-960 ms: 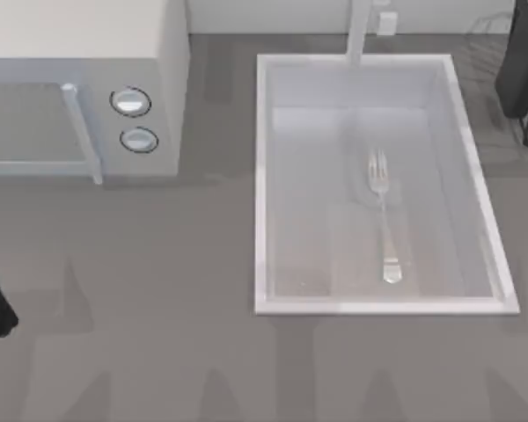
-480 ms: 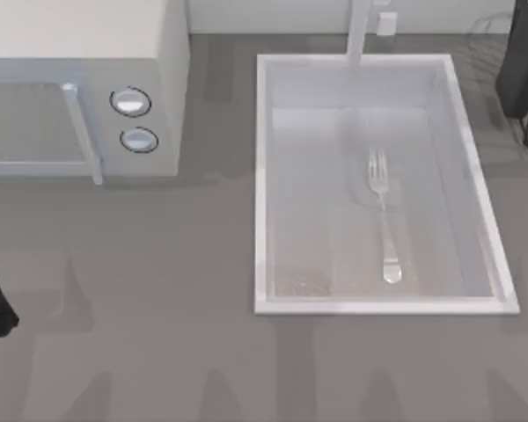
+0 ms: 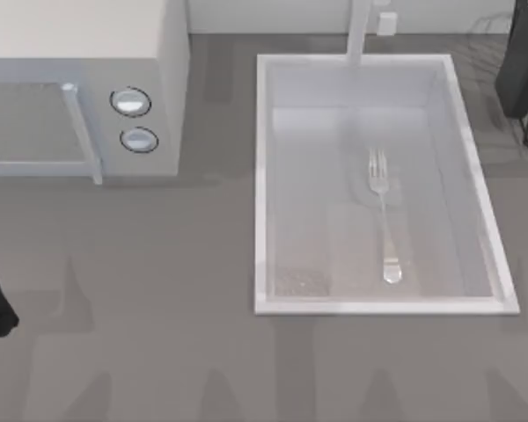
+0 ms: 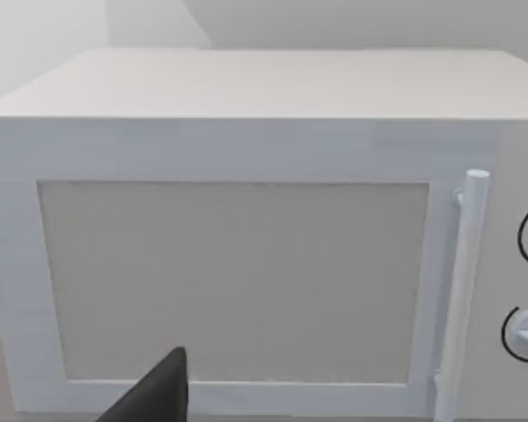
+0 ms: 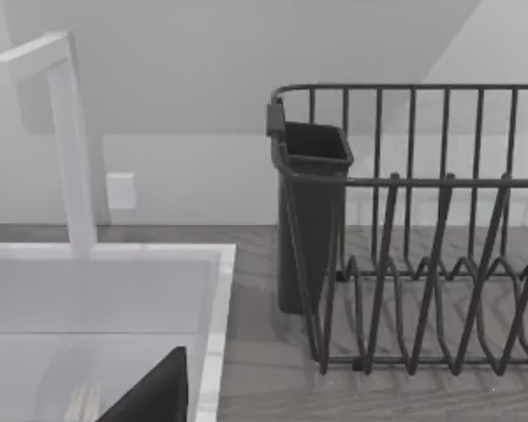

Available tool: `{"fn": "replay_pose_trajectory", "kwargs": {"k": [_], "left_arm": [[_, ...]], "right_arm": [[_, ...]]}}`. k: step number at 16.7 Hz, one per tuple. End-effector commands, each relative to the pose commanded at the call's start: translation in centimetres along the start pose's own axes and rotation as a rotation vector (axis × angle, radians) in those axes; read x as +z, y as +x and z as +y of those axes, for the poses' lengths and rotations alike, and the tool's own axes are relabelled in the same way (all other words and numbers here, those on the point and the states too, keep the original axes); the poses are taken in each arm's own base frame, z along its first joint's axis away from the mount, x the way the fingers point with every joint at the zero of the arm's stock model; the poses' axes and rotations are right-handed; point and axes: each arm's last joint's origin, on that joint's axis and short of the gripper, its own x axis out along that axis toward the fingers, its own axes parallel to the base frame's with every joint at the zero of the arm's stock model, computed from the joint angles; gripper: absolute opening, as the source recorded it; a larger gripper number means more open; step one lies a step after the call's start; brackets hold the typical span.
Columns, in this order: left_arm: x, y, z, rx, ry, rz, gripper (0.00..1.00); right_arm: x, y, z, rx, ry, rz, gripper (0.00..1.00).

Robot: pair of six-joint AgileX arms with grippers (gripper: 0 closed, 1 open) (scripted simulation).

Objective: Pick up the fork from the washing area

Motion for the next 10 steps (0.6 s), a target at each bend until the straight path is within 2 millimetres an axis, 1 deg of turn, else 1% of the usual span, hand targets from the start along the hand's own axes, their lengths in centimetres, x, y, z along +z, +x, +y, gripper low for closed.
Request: {"fn": "replay_pose_trajectory", "kwargs": {"k": [8, 10], "left_arm": [[0.0, 0.0, 0.0, 0.0, 0.0, 0.0, 1.0], [0.0, 0.0, 0.0, 0.0, 0.0, 0.0, 1.0]], "right_arm": [[0.0, 0.0, 0.0, 0.0, 0.0, 0.0, 1.0], [0.58, 0.01, 0.03, 0.002, 0.002, 0.015, 1.0]]}}
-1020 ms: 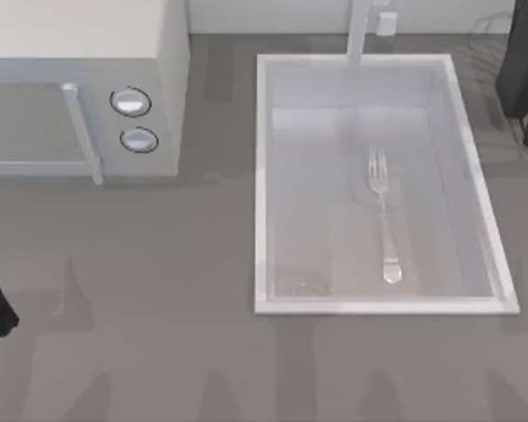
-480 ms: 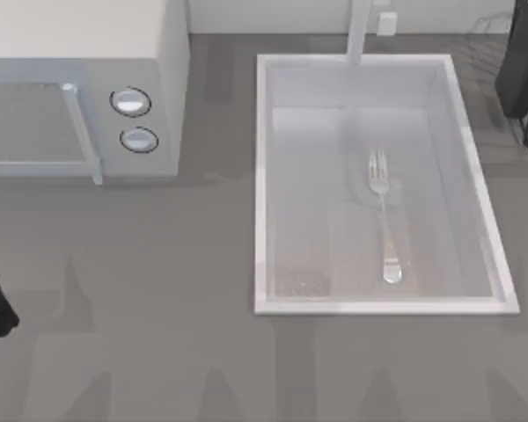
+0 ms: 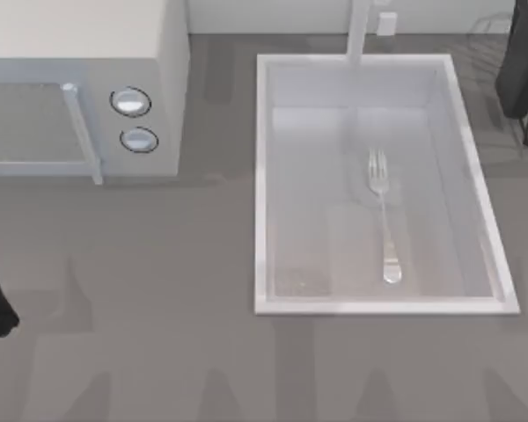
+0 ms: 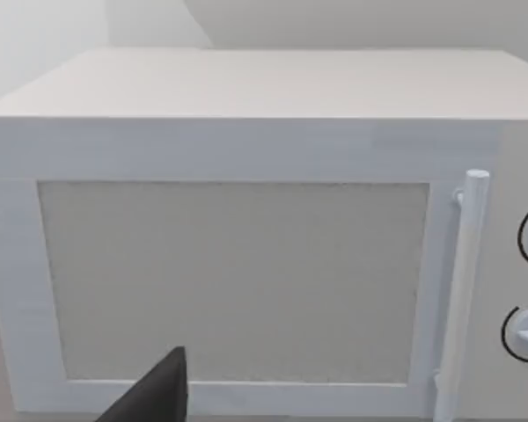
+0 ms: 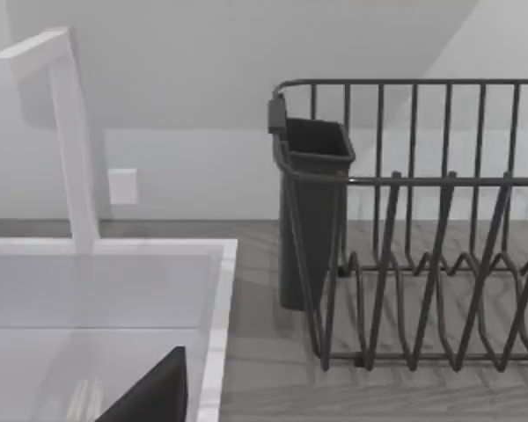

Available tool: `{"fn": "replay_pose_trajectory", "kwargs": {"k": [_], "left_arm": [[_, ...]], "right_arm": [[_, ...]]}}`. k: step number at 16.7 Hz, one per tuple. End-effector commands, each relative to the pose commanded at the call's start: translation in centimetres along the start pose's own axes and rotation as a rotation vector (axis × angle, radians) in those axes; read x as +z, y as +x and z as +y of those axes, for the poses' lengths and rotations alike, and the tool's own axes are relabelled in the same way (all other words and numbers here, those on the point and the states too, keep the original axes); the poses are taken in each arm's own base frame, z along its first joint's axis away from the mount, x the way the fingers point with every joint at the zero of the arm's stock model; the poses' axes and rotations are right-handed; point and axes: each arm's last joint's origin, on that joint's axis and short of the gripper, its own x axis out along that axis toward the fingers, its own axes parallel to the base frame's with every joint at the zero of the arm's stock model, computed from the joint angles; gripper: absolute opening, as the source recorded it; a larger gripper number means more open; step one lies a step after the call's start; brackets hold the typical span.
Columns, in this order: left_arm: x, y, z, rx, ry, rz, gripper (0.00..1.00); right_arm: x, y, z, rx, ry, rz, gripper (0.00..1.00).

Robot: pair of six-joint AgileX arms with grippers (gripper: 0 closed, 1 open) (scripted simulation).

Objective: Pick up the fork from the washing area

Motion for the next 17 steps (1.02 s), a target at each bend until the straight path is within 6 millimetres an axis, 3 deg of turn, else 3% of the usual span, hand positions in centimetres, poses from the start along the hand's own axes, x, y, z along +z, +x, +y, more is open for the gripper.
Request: {"fn": "replay_pose_trajectory", "kwargs": {"k": [5, 9, 13, 17], "left_arm": [[0.0, 0.0, 0.0, 0.0, 0.0, 0.0, 1.0], [0.0, 0.0, 0.0, 0.0, 0.0, 0.0, 1.0], [0.0, 0.0, 0.0, 0.0, 0.0, 0.0, 1.0], [0.0, 0.0, 0.0, 0.0, 0.0, 0.0, 1.0]], "right_arm": [[4.8, 0.8, 0.3, 0.021, 0.019, 0.132, 1.0], [10.5, 3.8, 1.0, 0.048, 0.043, 0.32, 1.0], [15.6, 10.1, 2.6, 0.072, 0.063, 0.553, 1.0], [17.5, 18.7, 5.3, 0.083, 0.074, 0.81, 1.0]]}}
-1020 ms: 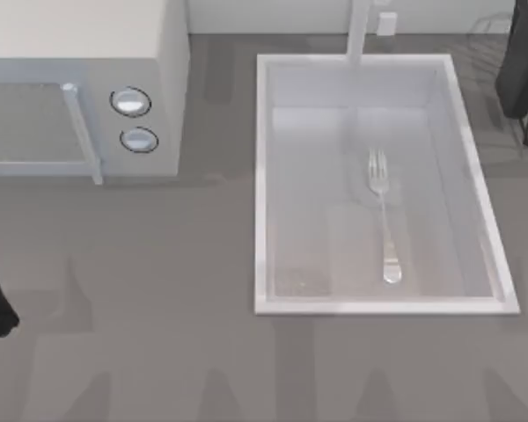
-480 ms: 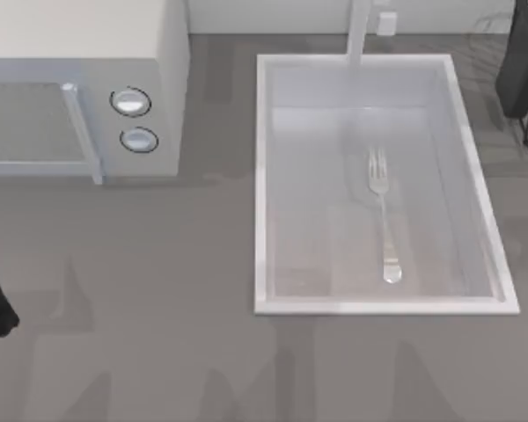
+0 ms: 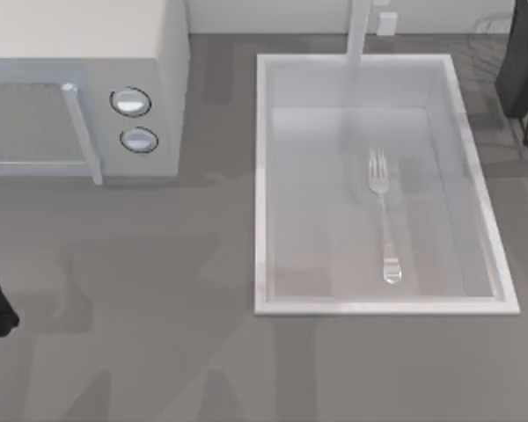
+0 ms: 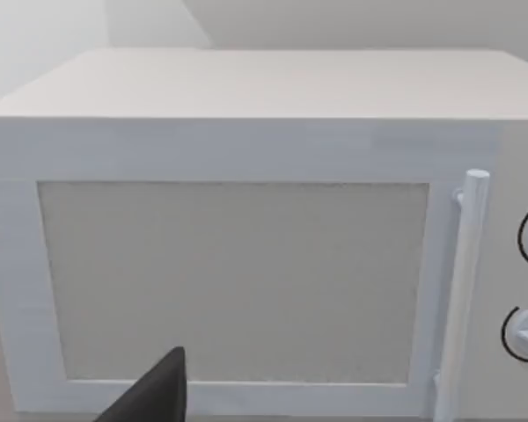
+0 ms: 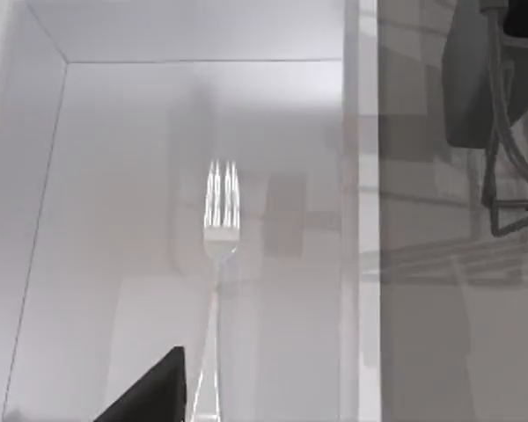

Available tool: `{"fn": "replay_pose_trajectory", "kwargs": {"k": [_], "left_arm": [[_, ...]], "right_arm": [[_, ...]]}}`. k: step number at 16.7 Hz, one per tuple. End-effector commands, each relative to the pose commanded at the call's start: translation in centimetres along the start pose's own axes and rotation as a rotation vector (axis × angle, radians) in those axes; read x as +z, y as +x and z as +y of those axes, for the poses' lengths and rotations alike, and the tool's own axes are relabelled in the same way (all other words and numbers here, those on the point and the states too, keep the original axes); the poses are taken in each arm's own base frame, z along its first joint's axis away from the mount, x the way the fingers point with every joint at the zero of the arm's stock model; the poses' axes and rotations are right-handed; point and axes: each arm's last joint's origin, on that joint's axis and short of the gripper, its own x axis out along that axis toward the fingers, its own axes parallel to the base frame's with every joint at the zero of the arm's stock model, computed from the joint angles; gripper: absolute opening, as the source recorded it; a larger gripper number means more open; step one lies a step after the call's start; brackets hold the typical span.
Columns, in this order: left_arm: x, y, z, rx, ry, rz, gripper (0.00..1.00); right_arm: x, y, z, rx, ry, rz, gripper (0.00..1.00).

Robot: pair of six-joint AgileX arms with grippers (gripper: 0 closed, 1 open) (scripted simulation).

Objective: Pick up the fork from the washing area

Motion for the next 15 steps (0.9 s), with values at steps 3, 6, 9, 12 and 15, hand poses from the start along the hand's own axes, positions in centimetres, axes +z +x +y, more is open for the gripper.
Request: {"fn": "replay_pose_trajectory", "kwargs": {"k": [3, 6, 9, 12, 15], "left_arm": [[0.0, 0.0, 0.0, 0.0, 0.0, 0.0, 1.0], [0.0, 0.0, 0.0, 0.0, 0.0, 0.0, 1.0], [0.0, 0.0, 0.0, 0.0, 0.0, 0.0, 1.0], [0.0, 0.0, 0.0, 0.0, 0.0, 0.0, 1.0], [0.0, 0.0, 0.0, 0.0, 0.0, 0.0, 1.0]], "right_arm": [[3.7, 5.8, 2.2, -0.009, 0.009, 0.192, 1.0], [5.2, 12.4, 4.5, -0.03, 0.014, 0.371, 1.0], [4.8, 18.5, 6.5, -0.058, 0.016, 0.526, 1.0], [3.2, 23.2, 8.0, -0.088, 0.016, 0.646, 1.0], [1.7, 26.1, 8.9, -0.11, 0.016, 0.721, 1.0]]}}
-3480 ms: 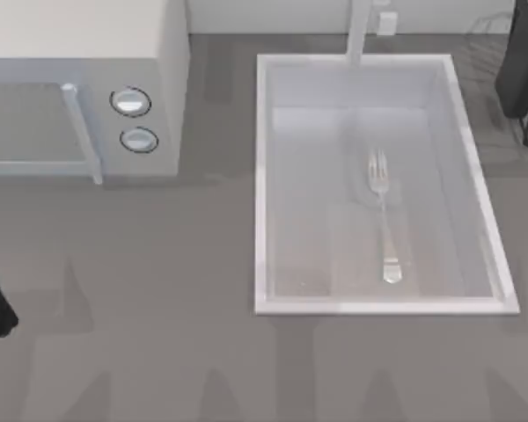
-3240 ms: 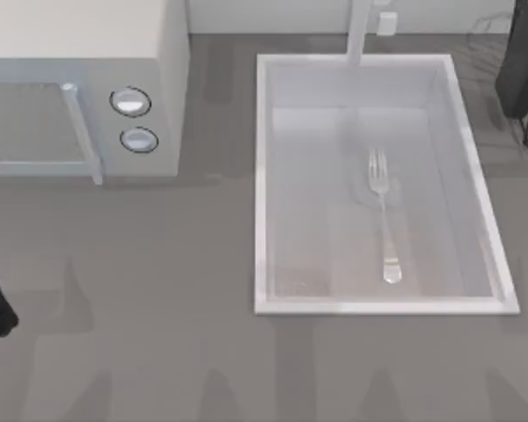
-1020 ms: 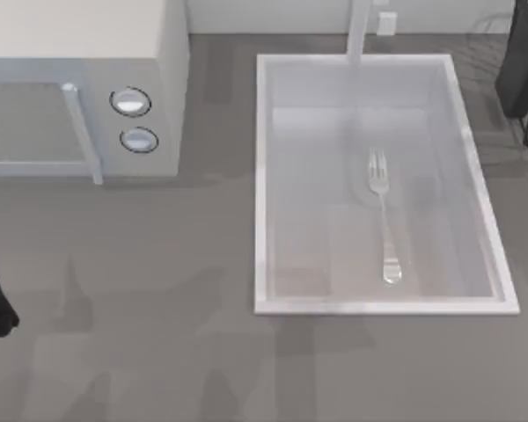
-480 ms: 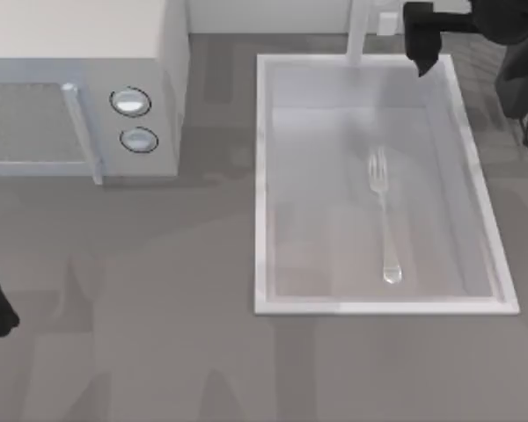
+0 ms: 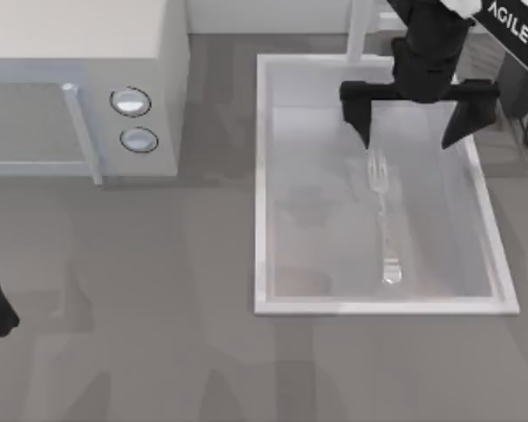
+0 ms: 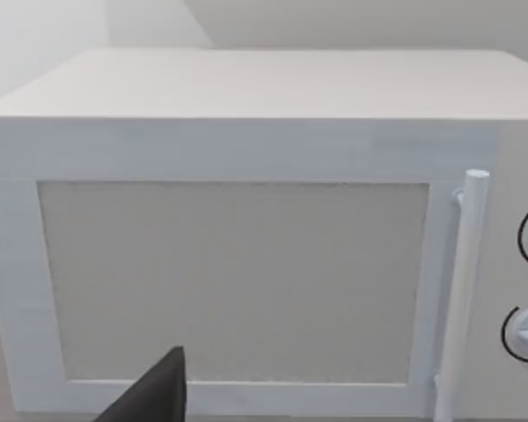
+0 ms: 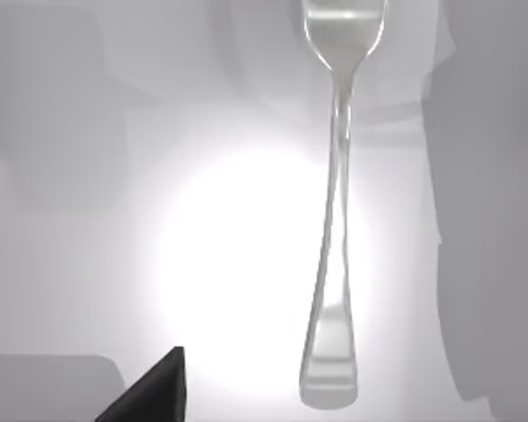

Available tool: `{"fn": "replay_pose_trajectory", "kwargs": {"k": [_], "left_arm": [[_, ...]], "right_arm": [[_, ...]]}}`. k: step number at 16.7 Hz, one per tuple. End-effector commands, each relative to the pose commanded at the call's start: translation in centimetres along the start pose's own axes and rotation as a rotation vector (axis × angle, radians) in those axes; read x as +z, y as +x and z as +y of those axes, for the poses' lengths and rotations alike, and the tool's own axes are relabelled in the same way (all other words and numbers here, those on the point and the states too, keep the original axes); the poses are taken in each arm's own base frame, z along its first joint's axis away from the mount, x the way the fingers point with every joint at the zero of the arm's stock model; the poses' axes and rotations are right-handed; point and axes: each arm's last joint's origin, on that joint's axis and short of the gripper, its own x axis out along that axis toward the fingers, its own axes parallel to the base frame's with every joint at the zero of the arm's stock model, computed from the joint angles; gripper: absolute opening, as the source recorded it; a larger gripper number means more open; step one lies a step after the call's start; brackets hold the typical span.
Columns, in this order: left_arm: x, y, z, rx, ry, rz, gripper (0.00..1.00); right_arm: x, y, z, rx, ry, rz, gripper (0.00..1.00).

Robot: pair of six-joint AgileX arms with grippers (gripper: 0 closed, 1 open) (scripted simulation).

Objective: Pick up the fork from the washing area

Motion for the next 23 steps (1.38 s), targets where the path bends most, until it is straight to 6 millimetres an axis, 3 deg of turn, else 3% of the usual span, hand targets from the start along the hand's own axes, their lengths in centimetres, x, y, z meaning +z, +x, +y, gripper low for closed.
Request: {"fn": "replay_pose_trajectory", "kwargs": {"k": [9, 12, 18, 20, 23], "left_arm": [[0.0, 0.0, 0.0, 0.0, 0.0, 0.0, 1.0], [0.0, 0.0, 0.0, 0.0, 0.0, 0.0, 1.0], [0.0, 0.0, 0.0, 0.0, 0.0, 0.0, 1.0], [0.0, 0.0, 0.0, 0.0, 0.0, 0.0, 1.0], [0.0, 0.0, 0.0, 0.0, 0.0, 0.0, 1.0]], "right_arm": [[0.3, 1.6, 0.1, -0.009, 0.006, 0.028, 1.0], [0.6, 4.9, 0.3, -0.011, 0.005, 0.034, 1.0], [0.3, 13.9, 0.4, -0.003, 0.002, 0.011, 1.0], [-0.2, 15.5, 0.3, -0.007, 0.002, 0.022, 1.0], [-0.2, 15.7, 0.3, -0.007, 0.002, 0.023, 1.0]]}}
